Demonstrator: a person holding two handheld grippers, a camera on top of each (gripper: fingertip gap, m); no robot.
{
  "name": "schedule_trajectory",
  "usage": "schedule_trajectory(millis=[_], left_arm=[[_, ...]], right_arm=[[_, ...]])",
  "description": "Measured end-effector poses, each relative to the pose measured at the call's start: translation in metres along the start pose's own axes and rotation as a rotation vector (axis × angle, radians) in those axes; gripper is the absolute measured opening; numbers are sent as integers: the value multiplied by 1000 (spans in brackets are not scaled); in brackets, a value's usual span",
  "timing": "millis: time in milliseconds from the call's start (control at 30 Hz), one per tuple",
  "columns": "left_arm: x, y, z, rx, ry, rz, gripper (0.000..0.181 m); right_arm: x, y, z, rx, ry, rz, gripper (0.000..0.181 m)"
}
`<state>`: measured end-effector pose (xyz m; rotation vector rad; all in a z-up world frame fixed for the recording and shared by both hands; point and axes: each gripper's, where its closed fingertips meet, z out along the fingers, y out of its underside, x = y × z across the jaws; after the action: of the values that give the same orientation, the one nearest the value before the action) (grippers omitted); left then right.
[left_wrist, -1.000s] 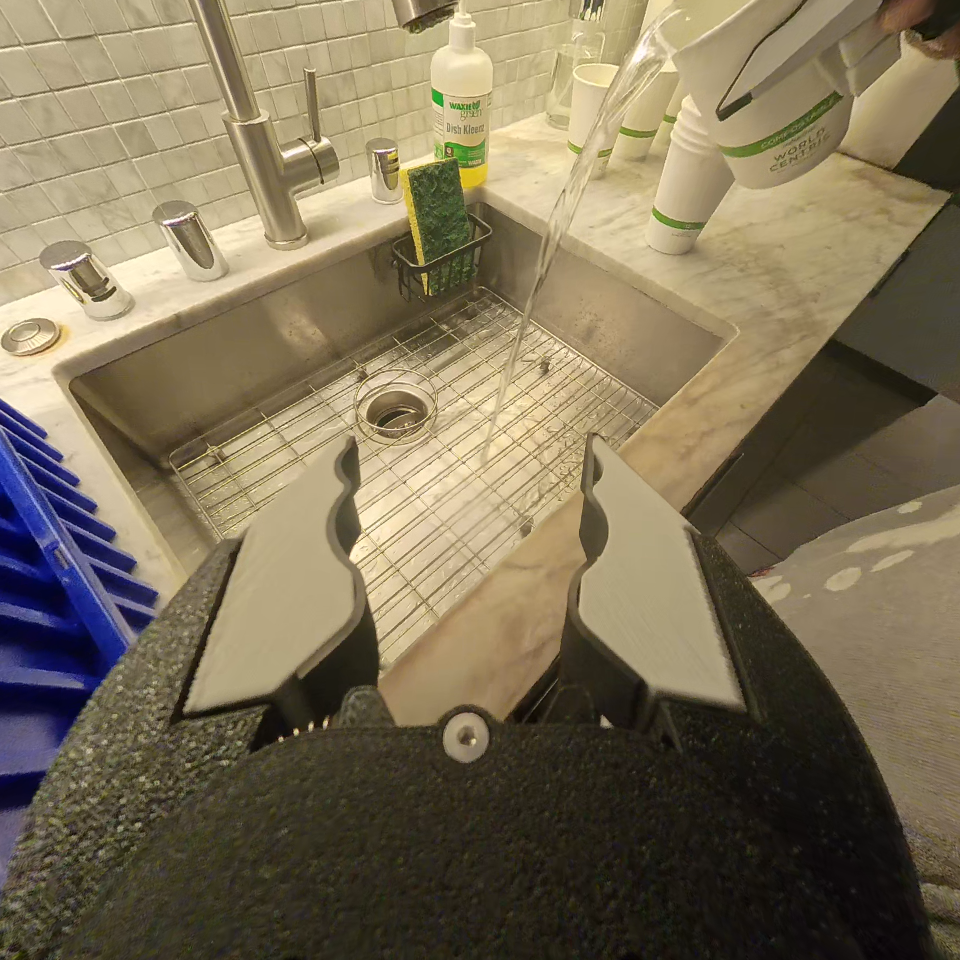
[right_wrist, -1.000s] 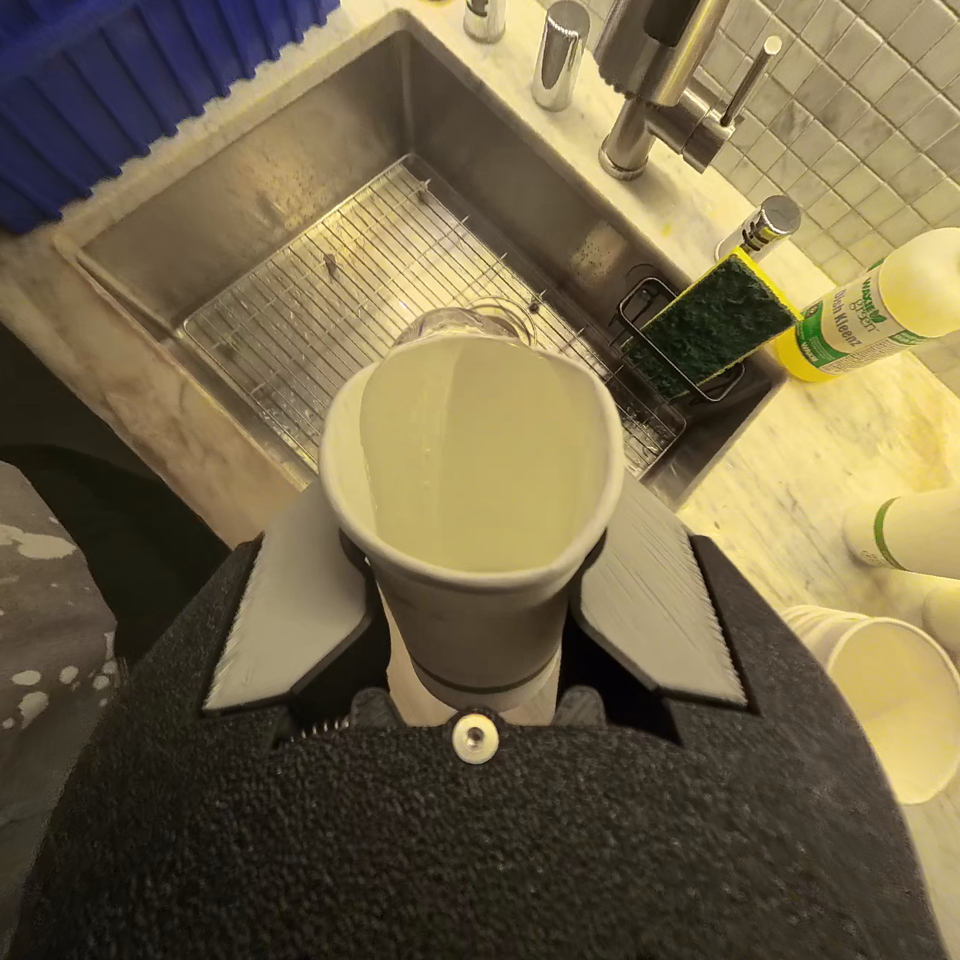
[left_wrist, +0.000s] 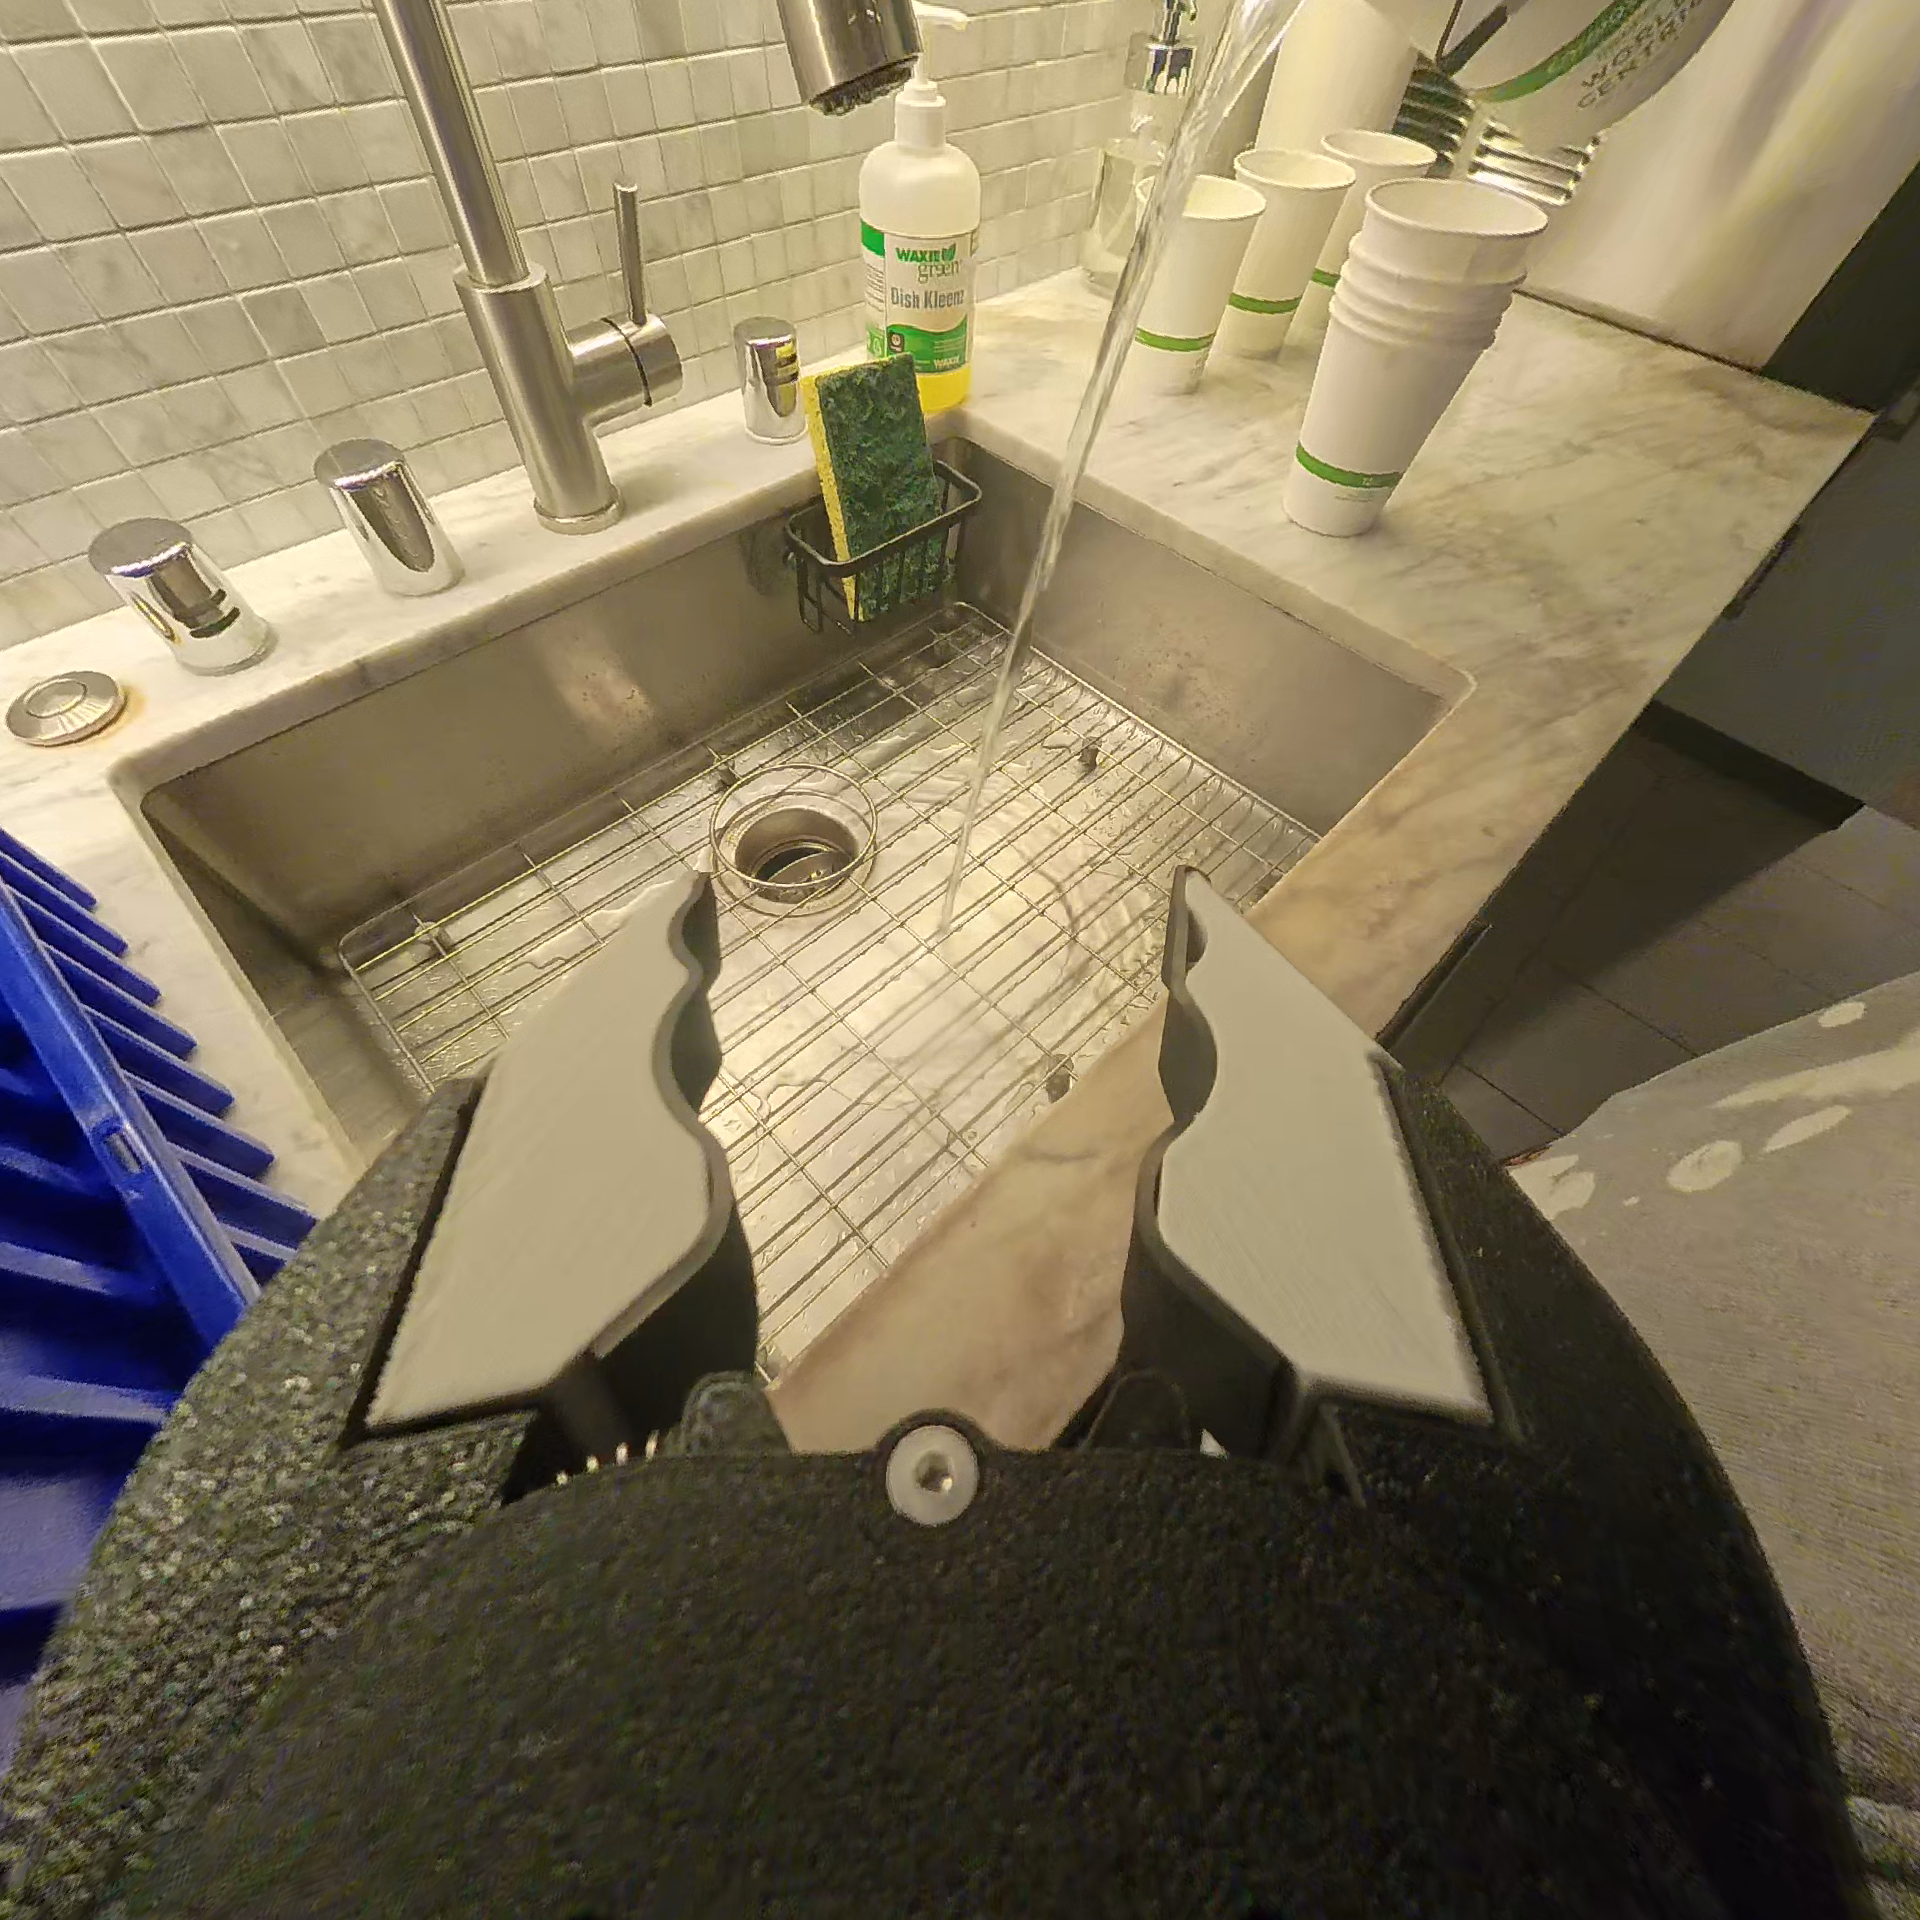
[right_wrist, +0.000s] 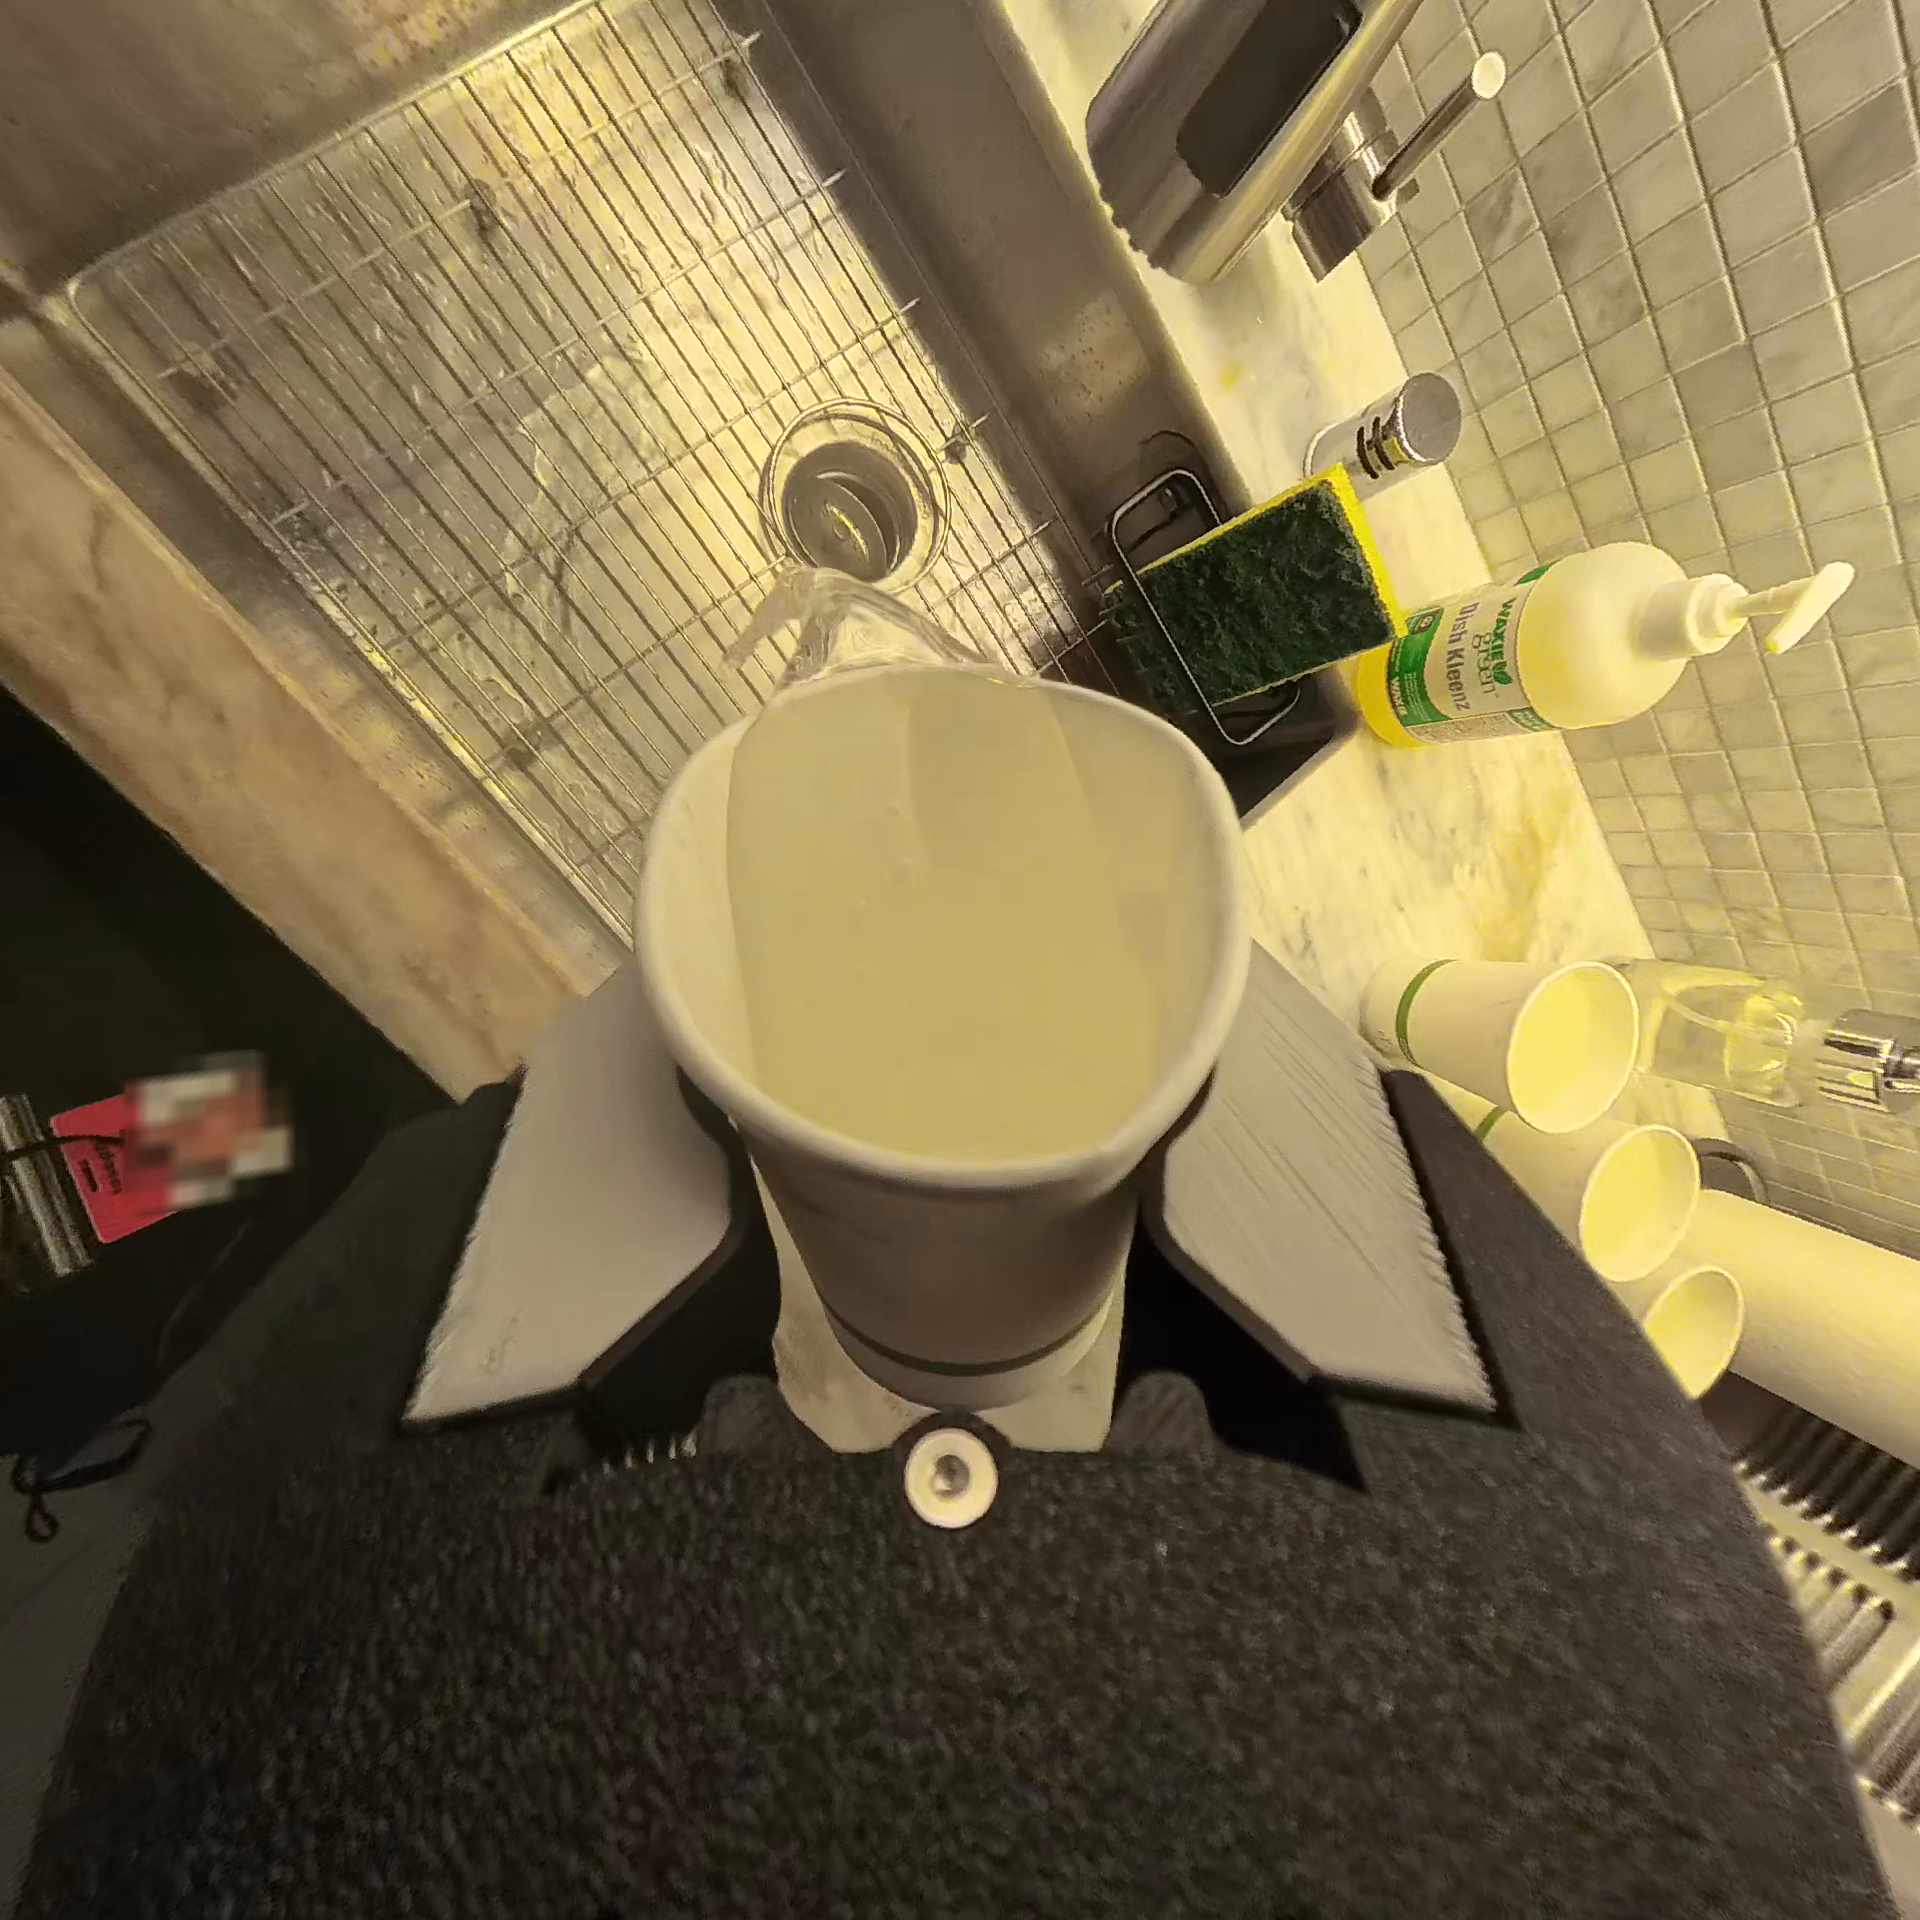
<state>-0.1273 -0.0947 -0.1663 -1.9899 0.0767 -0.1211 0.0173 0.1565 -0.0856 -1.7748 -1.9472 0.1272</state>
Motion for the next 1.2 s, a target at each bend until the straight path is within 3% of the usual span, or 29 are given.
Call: schedule_trajectory(millis=[1200], left_arm=[[-4,2,4,-7,-10,-8,86]], right_arm=[[33,-10,-7,-233,90,-307,79]])
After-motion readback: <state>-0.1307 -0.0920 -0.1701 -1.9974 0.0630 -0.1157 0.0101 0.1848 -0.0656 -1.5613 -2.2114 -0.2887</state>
